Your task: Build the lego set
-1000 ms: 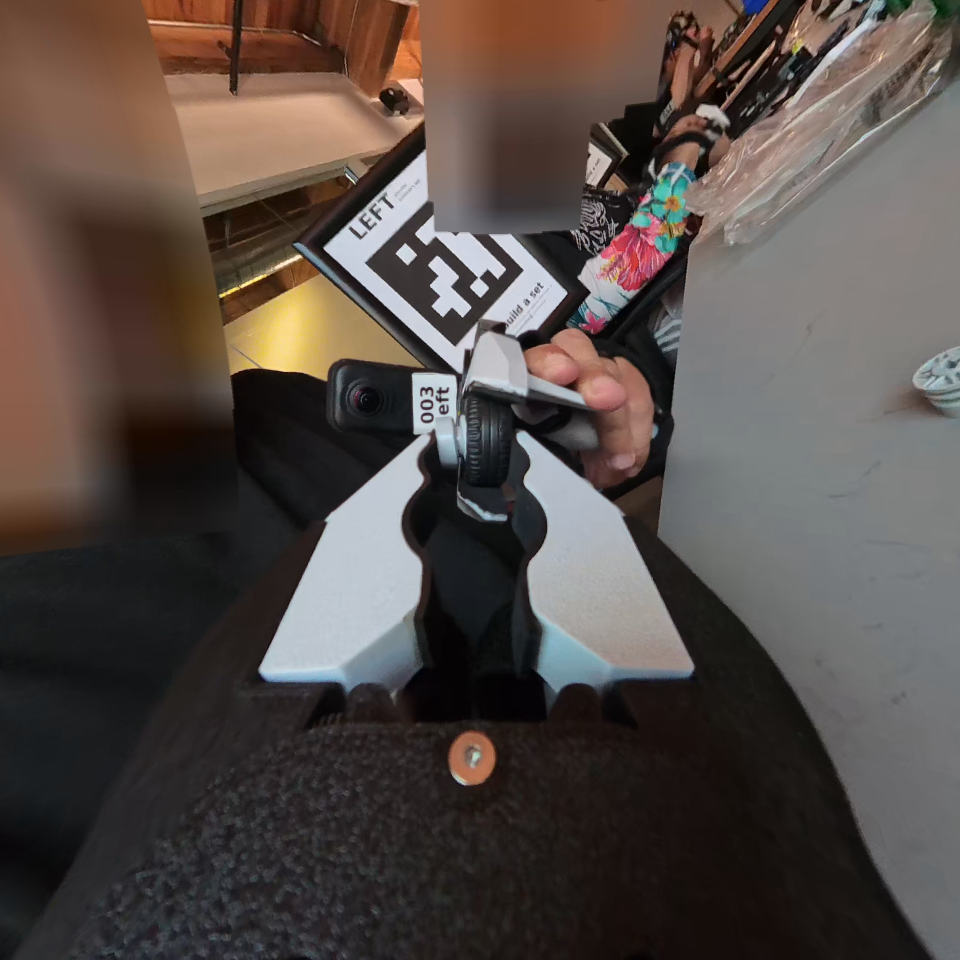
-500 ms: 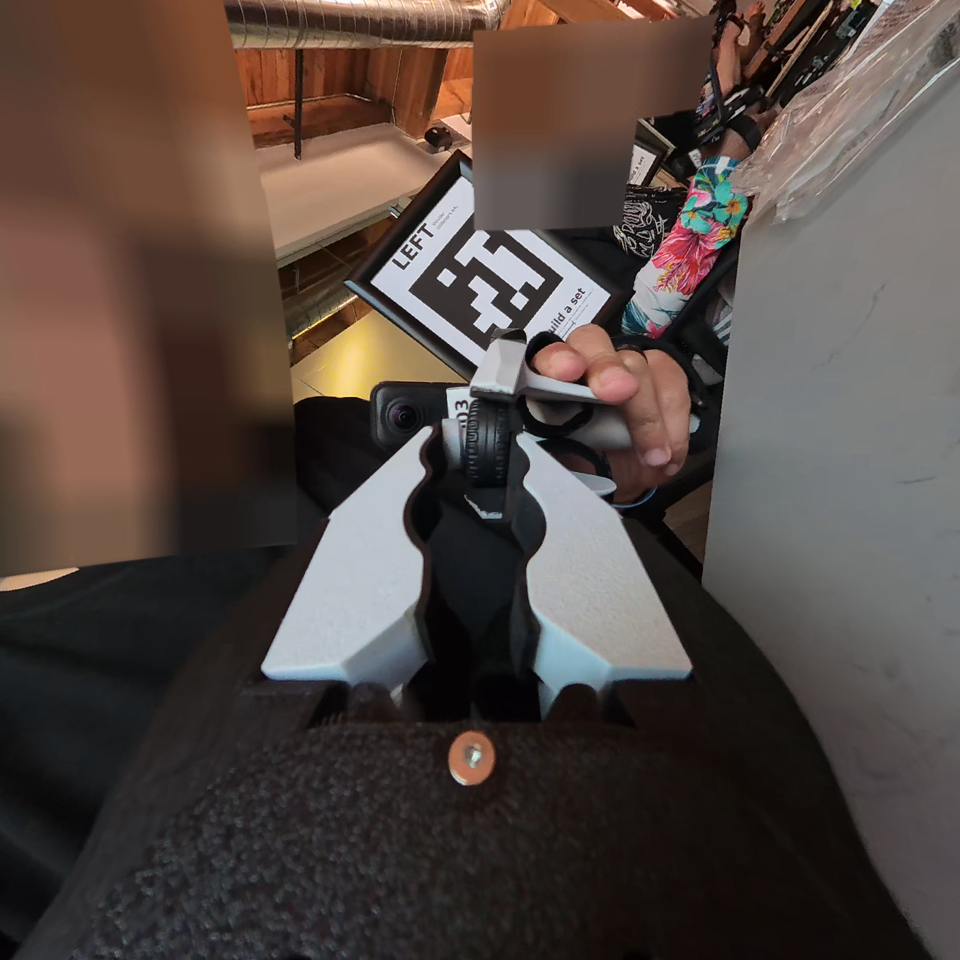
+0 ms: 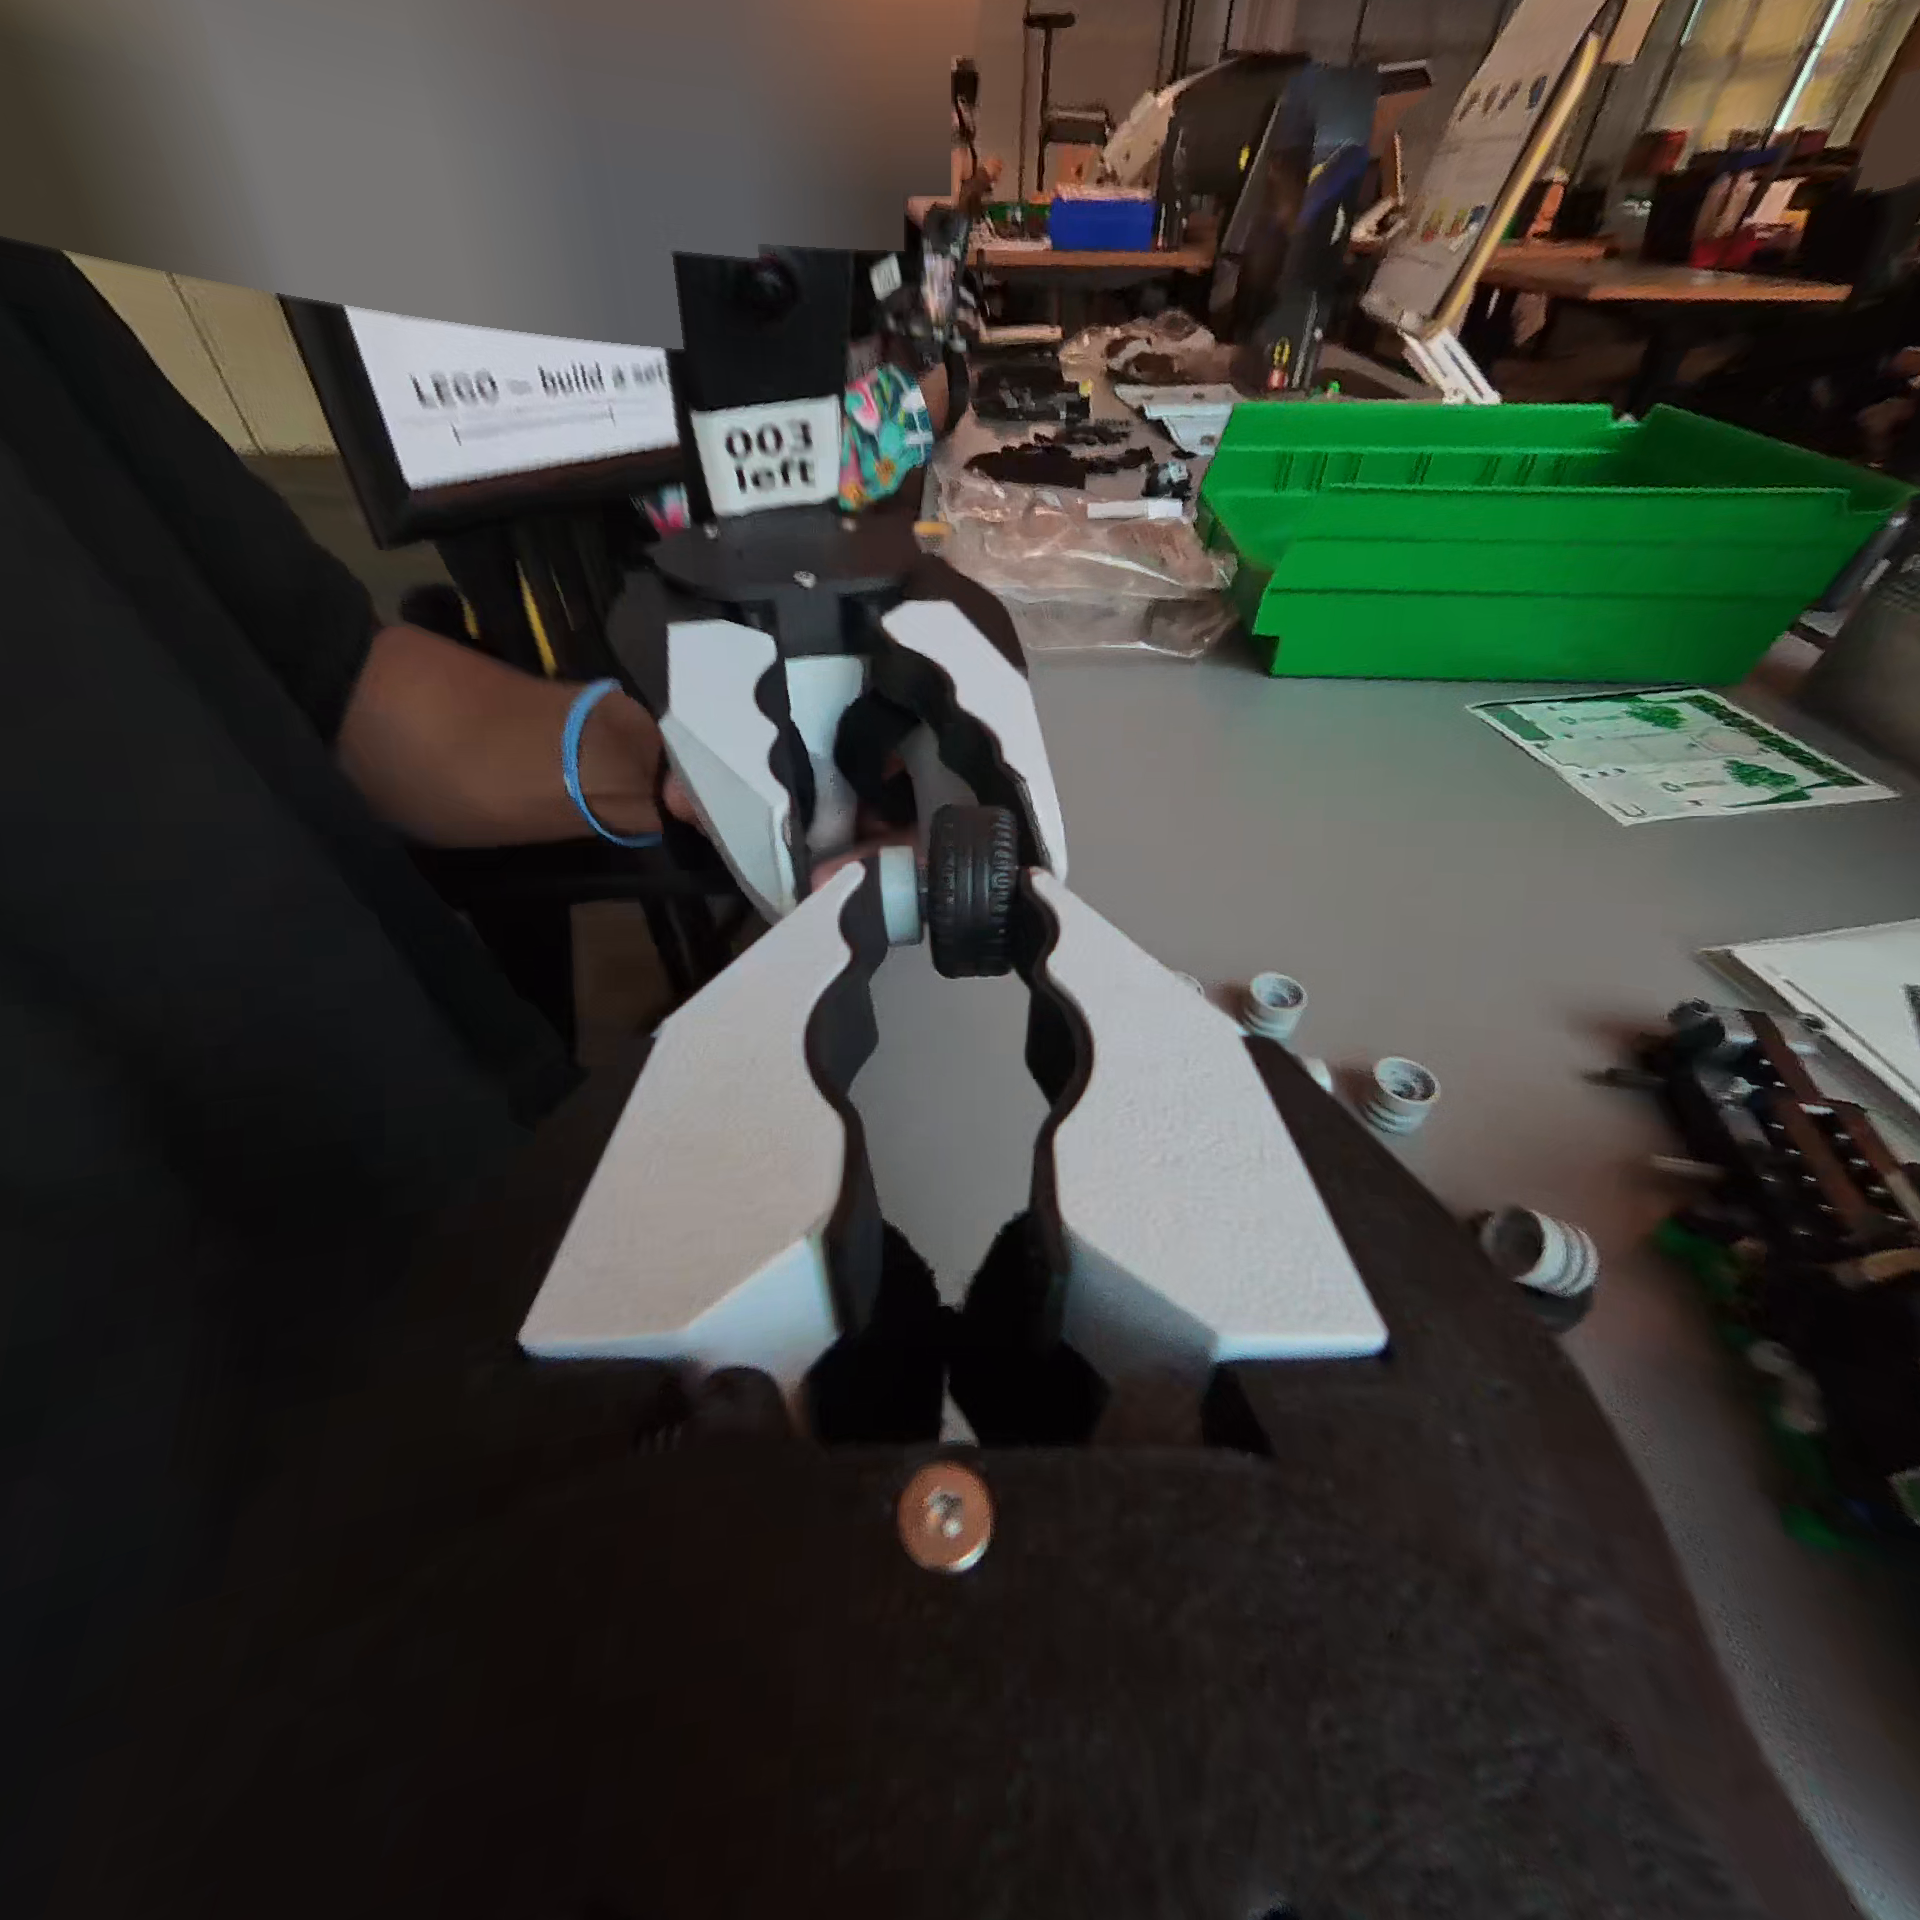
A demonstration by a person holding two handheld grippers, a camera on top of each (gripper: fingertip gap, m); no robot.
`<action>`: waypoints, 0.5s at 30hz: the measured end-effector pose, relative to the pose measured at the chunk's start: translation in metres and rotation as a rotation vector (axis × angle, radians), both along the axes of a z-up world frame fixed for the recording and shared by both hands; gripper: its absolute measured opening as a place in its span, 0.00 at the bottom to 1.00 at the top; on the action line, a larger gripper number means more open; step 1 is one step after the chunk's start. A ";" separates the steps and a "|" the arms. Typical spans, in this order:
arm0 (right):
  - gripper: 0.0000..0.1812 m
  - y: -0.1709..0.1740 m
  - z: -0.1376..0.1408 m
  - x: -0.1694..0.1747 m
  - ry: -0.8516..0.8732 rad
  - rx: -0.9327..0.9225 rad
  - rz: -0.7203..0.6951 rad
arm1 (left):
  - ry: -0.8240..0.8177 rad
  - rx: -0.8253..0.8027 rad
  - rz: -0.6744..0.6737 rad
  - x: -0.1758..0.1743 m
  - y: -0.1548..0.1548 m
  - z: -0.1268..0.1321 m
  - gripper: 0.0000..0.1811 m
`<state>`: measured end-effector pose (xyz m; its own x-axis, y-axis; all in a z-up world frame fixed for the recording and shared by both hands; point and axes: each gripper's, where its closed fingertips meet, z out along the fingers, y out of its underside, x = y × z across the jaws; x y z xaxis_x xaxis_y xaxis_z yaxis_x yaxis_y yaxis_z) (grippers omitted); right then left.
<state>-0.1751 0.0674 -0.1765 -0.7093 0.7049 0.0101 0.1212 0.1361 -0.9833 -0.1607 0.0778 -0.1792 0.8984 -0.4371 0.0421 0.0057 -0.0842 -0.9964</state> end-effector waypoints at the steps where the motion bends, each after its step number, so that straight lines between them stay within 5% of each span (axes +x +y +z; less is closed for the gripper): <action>1: 0.13 0.001 -0.008 0.000 -0.005 0.078 -0.012 | 0.016 0.011 -0.006 0.001 -0.001 -0.001 0.24; 9: 0.13 -0.001 -0.020 0.005 0.287 0.584 -0.122 | 0.244 0.041 -0.005 0.007 -0.006 -0.016 0.20; 15: 0.13 0.007 -0.023 0.004 0.348 0.737 -0.227 | 0.115 -0.020 -0.029 0.008 -0.004 -0.015 0.20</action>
<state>-0.1707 0.0744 -0.1993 -0.4227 0.5571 0.7148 -0.0702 0.7662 -0.6388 -0.1531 0.0735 -0.1937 0.8847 -0.4633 -0.0518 -0.1116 -0.1024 -0.9885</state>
